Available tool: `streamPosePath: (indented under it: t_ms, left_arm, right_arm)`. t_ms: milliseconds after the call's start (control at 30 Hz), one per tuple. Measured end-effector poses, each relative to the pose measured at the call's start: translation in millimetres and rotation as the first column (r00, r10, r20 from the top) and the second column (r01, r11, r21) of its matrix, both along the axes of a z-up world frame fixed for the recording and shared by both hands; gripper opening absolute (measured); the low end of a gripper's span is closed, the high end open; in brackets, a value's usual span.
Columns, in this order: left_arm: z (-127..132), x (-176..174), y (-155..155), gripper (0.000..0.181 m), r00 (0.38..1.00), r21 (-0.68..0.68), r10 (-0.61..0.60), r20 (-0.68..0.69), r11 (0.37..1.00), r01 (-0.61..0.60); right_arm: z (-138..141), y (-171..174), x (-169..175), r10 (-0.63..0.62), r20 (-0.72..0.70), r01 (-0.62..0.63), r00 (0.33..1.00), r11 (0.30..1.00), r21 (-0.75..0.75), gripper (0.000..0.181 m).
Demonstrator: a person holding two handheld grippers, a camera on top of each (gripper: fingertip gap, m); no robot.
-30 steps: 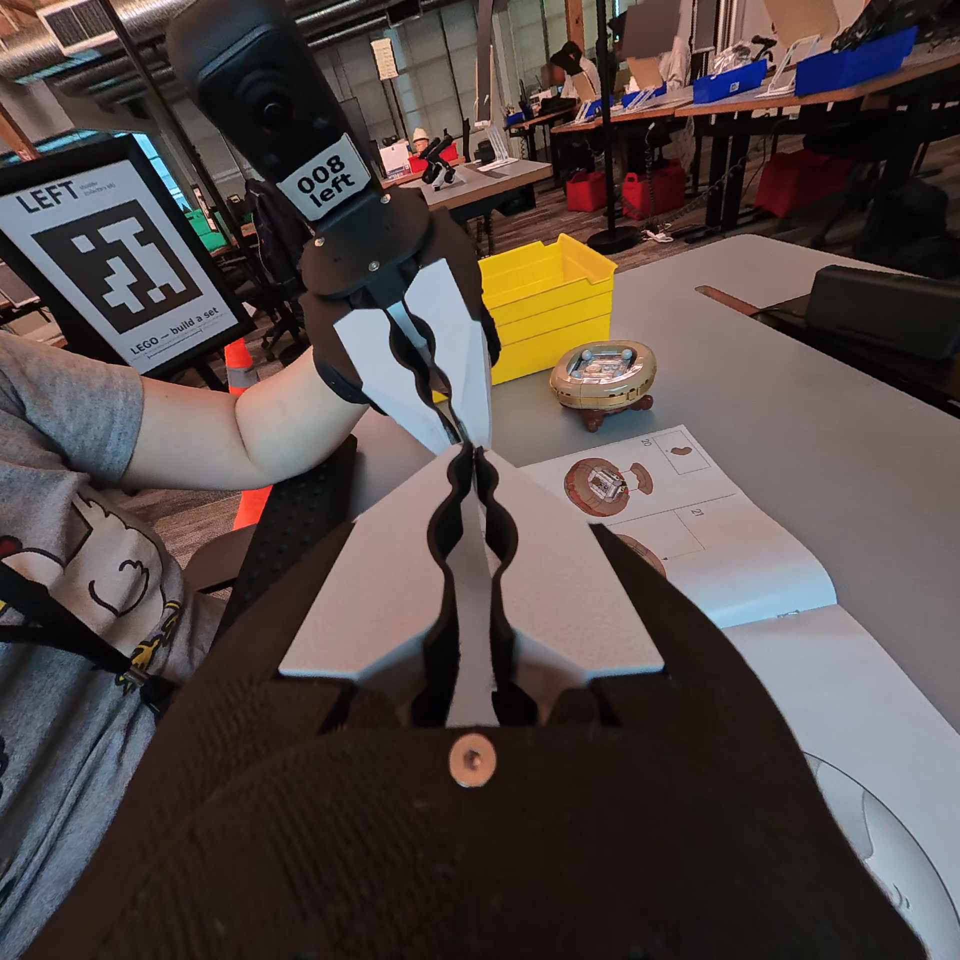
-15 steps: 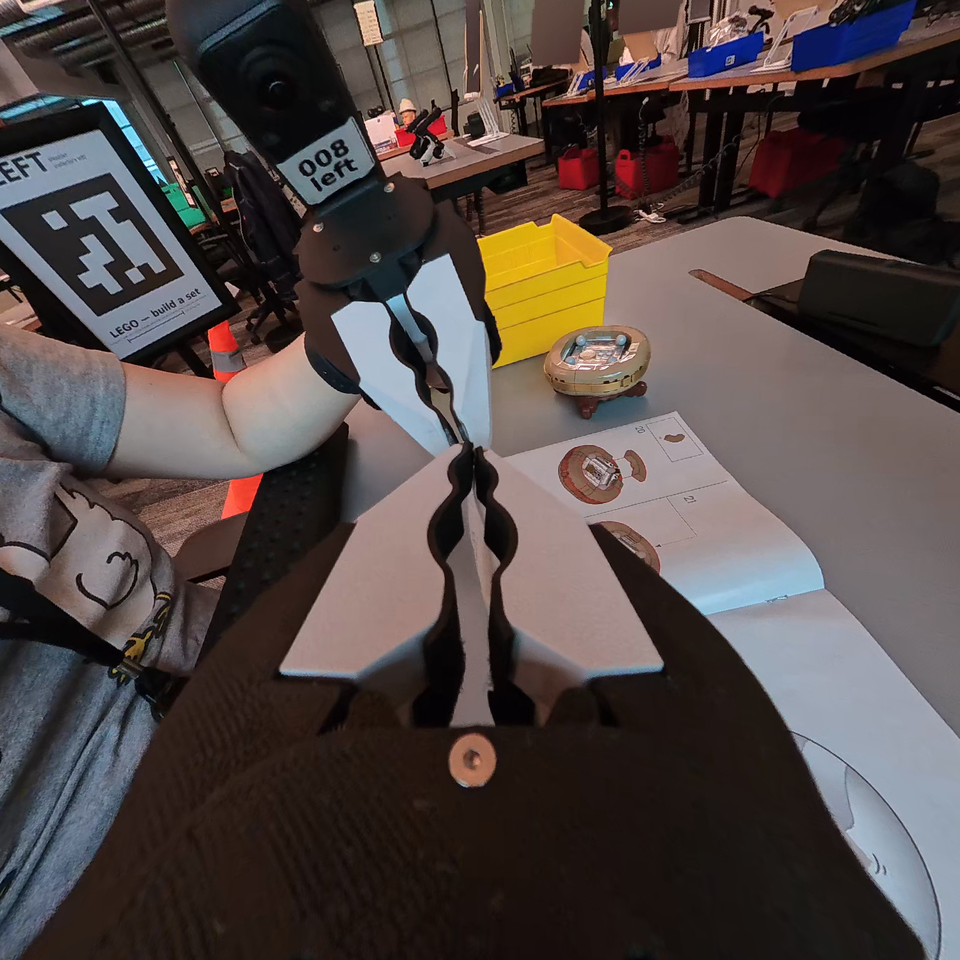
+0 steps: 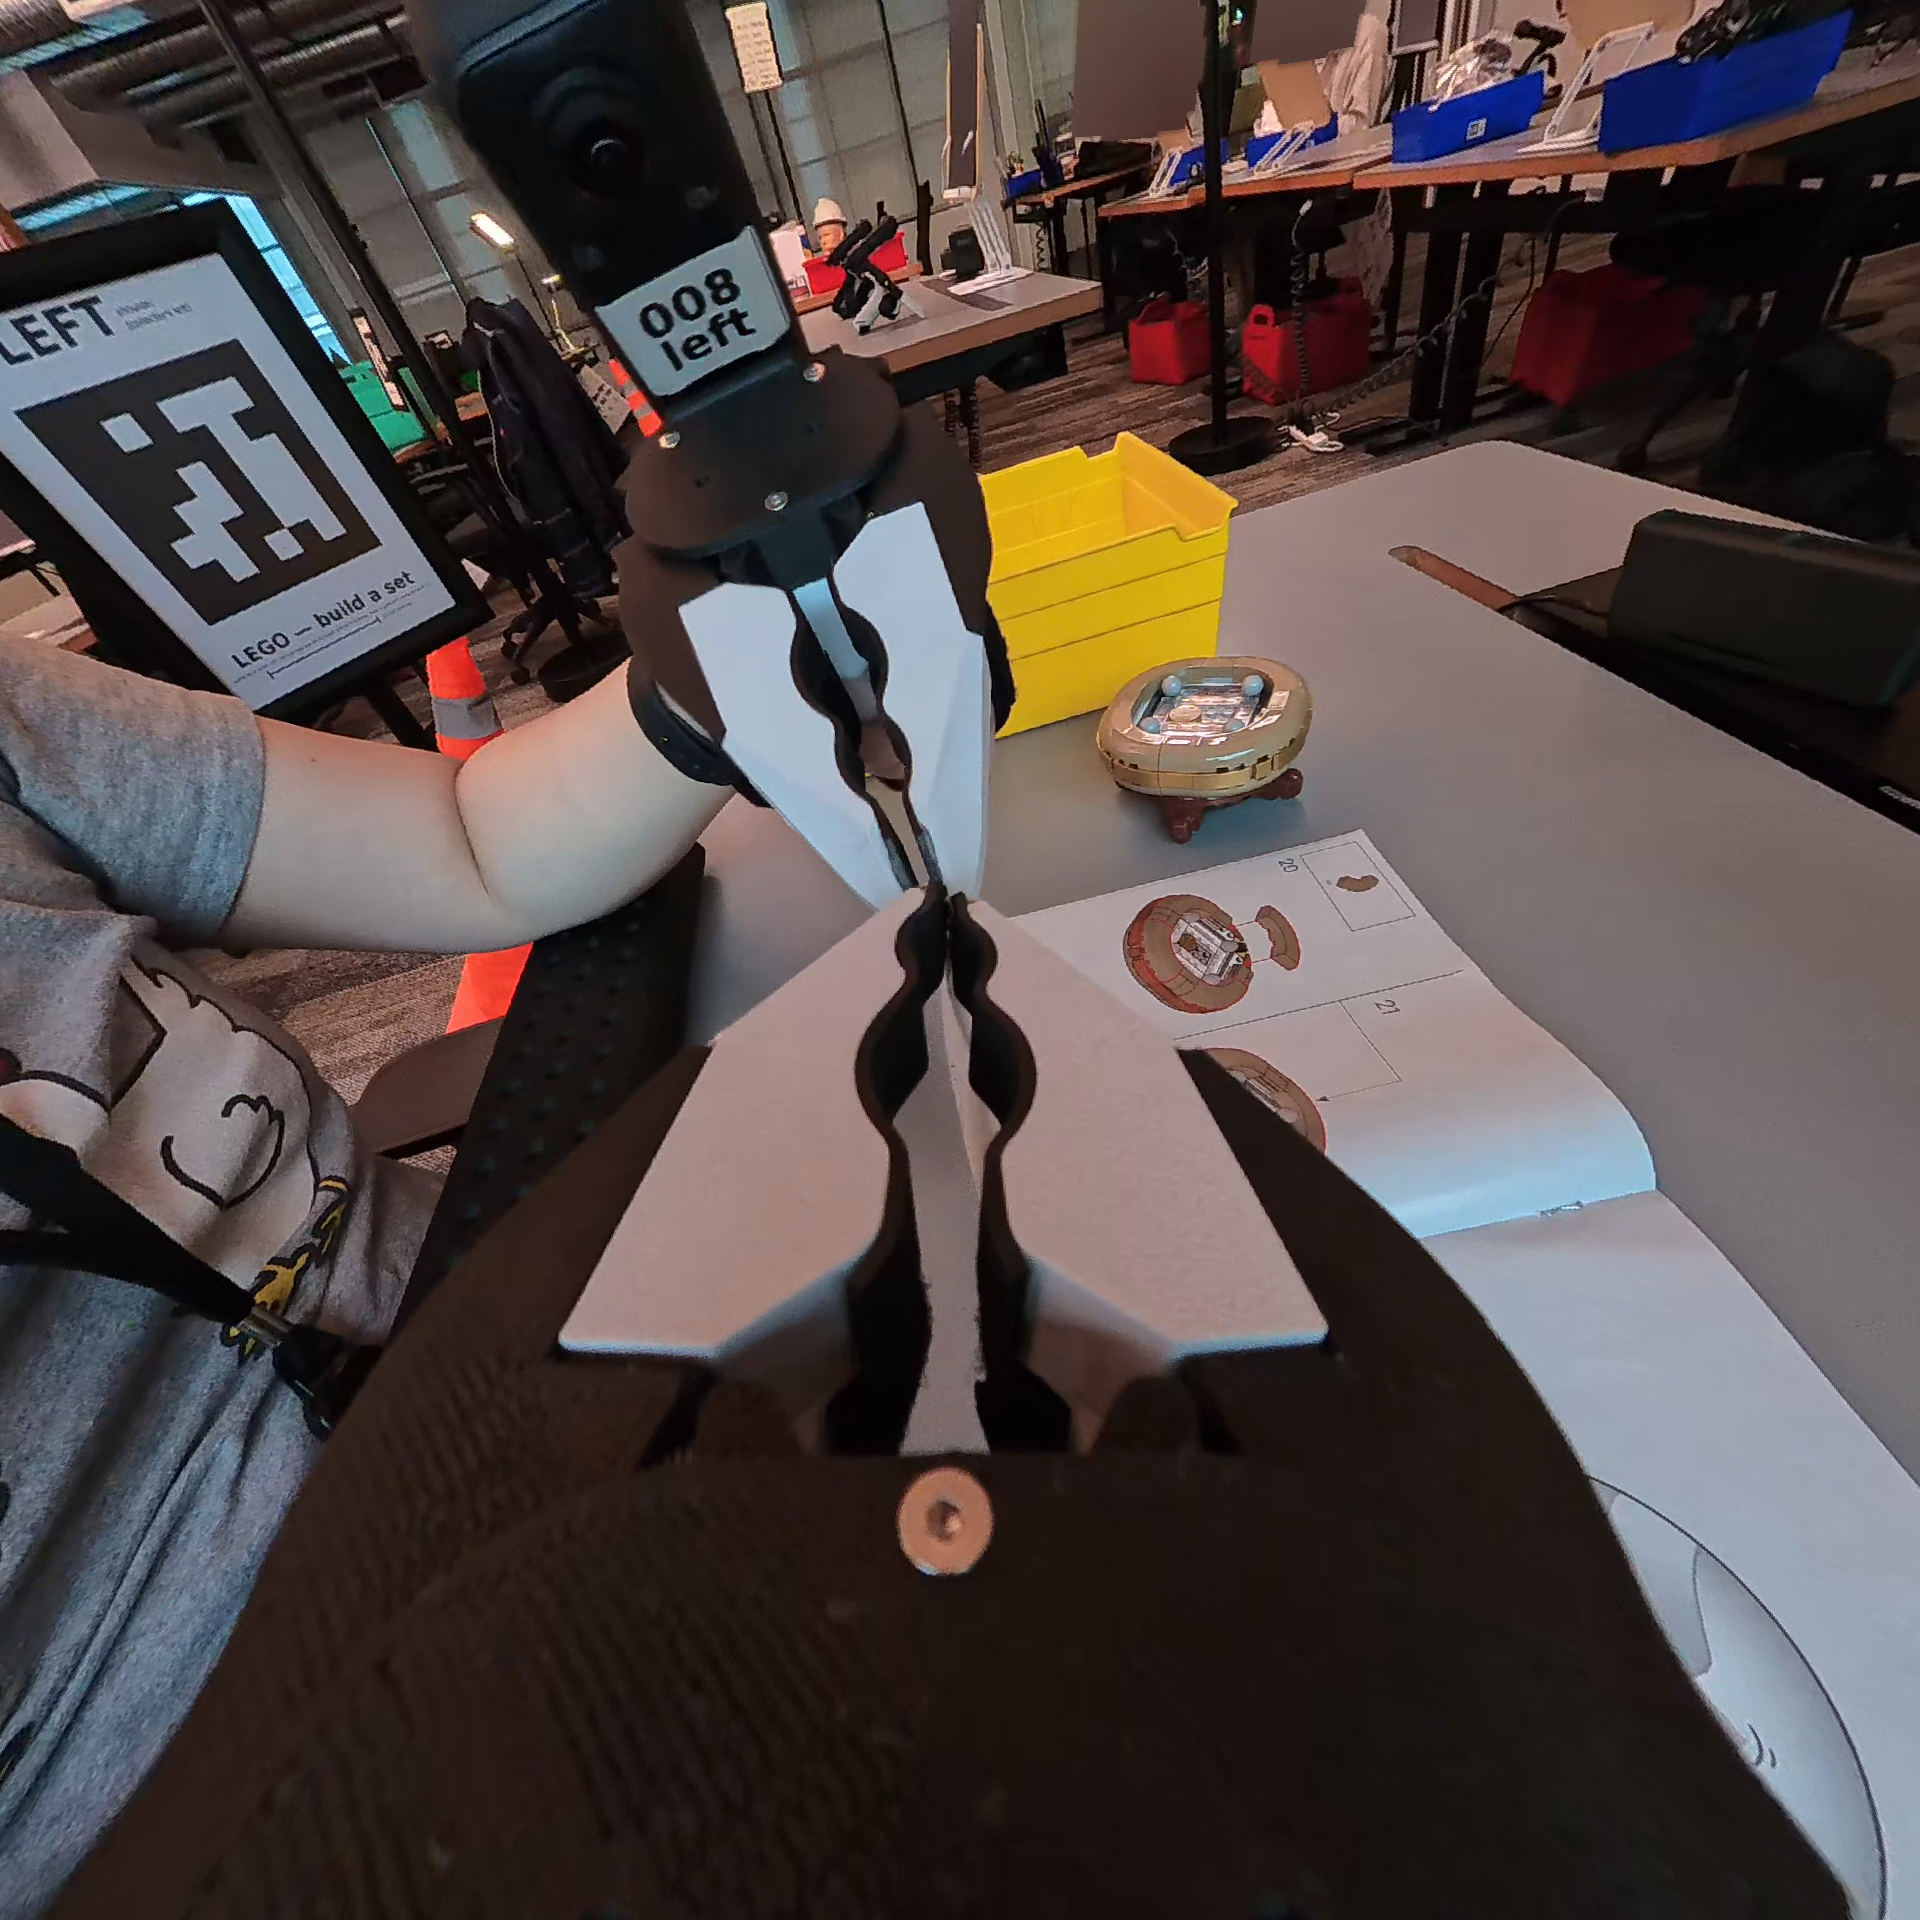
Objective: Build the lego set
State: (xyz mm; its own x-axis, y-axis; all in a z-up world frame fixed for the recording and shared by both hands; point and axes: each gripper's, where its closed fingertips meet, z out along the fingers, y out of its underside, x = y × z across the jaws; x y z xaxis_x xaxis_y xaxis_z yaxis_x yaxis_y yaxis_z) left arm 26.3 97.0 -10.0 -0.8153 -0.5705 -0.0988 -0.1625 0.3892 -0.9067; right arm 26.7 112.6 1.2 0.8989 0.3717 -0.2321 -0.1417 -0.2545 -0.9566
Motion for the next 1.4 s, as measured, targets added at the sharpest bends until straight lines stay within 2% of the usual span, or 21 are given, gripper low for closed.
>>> streamPosePath:
  t_ms: [133,467,1167,1267,1400]
  left_arm:
    - [1.4,1.1,0.7,0.0,1.0,-0.021,0.002,-0.007,1.0,-0.003]
    - [-5.2,-0.4,1.5,0.0,1.0,0.052,0.0,-0.004,0.999,0.0]
    - [-9.1,-2.3,-1.8,0.0,0.998,0.152,-0.014,0.061,0.988,0.004]
    - [-9.2,2.0,0.2,0.0,0.993,0.201,0.01,0.119,0.979,-0.034]
    - [-6.3,6.8,3.1,0.0,0.965,0.316,0.023,0.262,0.943,-0.108]
  right_arm:
    - [1.3,0.1,0.5,-0.005,0.015,0.004,1.0,1.0,0.015,0.0]
    - [-5.0,0.7,-0.8,-0.002,0.05,0.002,0.999,1.0,-0.006,0.0]
    - [-11.2,-1.3,-2.9,0.031,0.006,-0.031,0.999,0.998,-0.057,0.0]
    - [-11.6,0.3,2.0,-0.002,-0.013,0.001,1.0,0.997,-0.078,0.0]
    - [-9.3,2.1,7.1,-0.018,-0.089,0.011,0.996,0.997,-0.073,0.0]
